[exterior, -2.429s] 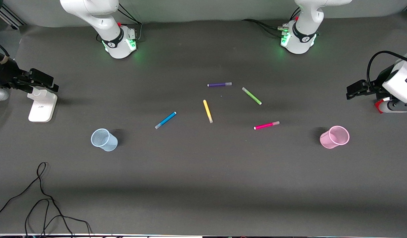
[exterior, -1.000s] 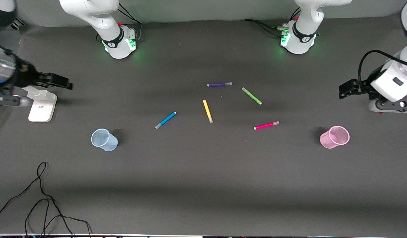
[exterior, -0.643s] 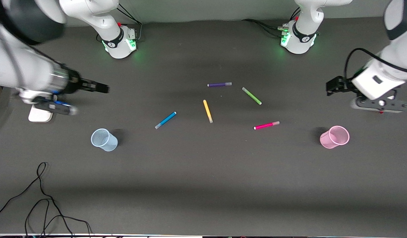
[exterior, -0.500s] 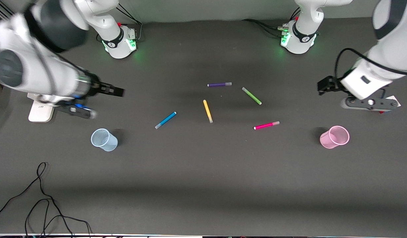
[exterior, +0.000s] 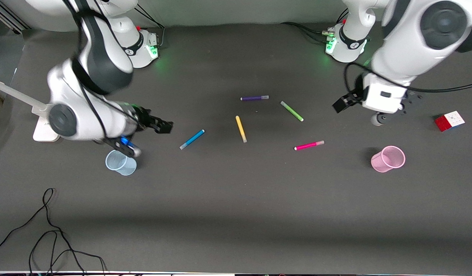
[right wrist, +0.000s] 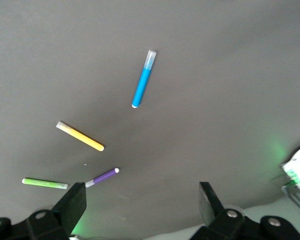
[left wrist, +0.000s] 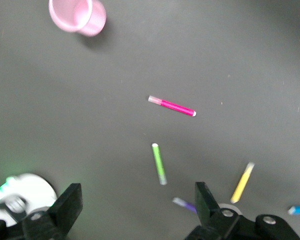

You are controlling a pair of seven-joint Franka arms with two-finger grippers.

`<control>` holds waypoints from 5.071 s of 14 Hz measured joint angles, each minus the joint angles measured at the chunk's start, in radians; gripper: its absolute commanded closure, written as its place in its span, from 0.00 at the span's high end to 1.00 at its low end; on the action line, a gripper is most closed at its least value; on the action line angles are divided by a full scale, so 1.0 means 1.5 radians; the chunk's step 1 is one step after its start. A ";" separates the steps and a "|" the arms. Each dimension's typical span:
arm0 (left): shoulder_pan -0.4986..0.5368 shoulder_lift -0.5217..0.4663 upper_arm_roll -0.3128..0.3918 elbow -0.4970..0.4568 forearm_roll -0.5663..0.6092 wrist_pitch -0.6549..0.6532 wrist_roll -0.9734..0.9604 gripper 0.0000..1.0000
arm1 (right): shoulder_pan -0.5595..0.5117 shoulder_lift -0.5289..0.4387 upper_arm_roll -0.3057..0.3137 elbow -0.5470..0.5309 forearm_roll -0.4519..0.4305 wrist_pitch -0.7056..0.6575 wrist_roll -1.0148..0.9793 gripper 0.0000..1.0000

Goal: Place pink and blue markers in matching cups
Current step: 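Reach the right gripper to the blue marker while the left gripper reaches the pink marker, then grasp the blue marker with the right gripper while the left gripper grasps the pink marker, then lift the blue marker with the right gripper and drop it into the blue cup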

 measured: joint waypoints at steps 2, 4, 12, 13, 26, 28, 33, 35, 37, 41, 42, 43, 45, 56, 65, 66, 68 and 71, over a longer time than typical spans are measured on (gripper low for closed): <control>-0.012 0.009 -0.001 0.000 0.000 0.011 -0.106 1.00 | 0.002 0.052 0.000 -0.002 0.018 0.033 0.006 1.00; -0.011 0.019 0.001 0.000 0.001 0.022 -0.206 1.00 | 0.005 0.099 0.001 -0.005 0.047 0.067 0.009 1.00; -0.011 0.020 0.006 -0.093 0.009 0.173 -0.575 1.00 | 0.047 0.186 0.000 -0.083 0.120 0.255 0.122 1.00; -0.011 0.005 0.006 -0.142 0.010 0.222 -0.589 1.00 | 0.049 0.187 0.001 -0.090 0.122 0.267 0.133 0.99; -0.012 0.126 0.005 -0.419 0.092 0.649 -0.730 1.00 | 0.074 0.198 0.002 -0.177 0.129 0.360 0.199 0.27; -0.013 0.163 0.004 -0.418 0.098 0.682 -0.738 1.00 | 0.074 0.198 0.002 -0.177 0.129 0.361 0.204 0.19; -0.013 0.208 0.004 -0.415 0.103 0.723 -0.741 1.00 | 0.073 0.197 0.000 -0.176 0.130 0.356 0.208 0.00; -0.013 0.223 0.005 -0.412 0.112 0.732 -0.742 1.00 | 0.073 0.193 -0.006 -0.158 0.130 0.322 0.208 0.00; -0.013 0.239 0.006 -0.404 0.118 0.735 -0.744 1.00 | 0.073 0.177 -0.034 -0.110 0.129 0.247 0.213 0.00; -0.013 0.259 0.006 -0.392 0.119 0.740 -0.744 0.97 | 0.069 0.126 -0.148 0.055 0.129 0.005 0.216 0.00; -0.013 0.260 0.006 -0.391 0.119 0.740 -0.744 0.80 | 0.064 0.115 -0.182 0.102 0.130 -0.058 0.207 0.00; -0.013 0.260 0.006 -0.391 0.119 0.740 -0.744 0.57 | 0.045 0.102 -0.207 0.147 0.133 -0.127 0.178 0.00; -0.013 0.260 0.006 -0.391 0.119 0.740 -0.744 0.23 | -0.032 0.076 -0.218 0.207 0.146 -0.236 0.099 0.00; -0.011 0.253 0.011 -0.345 0.135 0.696 -0.737 0.00 | -0.147 0.194 -0.214 0.177 0.150 -0.311 -0.315 0.00; 0.092 0.115 0.015 -0.136 0.083 0.299 -0.413 0.00 | -0.150 0.268 -0.213 0.177 0.151 -0.286 -0.358 0.00; 0.113 0.107 0.015 -0.116 0.077 0.264 -0.344 0.00 | -0.153 0.273 -0.213 0.177 0.151 -0.282 -0.362 0.00; 0.159 0.101 0.016 -0.082 0.071 0.205 -0.184 0.00 | -0.160 0.281 -0.214 0.177 0.151 -0.279 -0.380 0.00; 0.229 0.101 0.017 -0.060 0.066 0.150 0.077 0.00 | -0.177 0.291 -0.214 0.177 0.151 -0.271 -0.389 0.00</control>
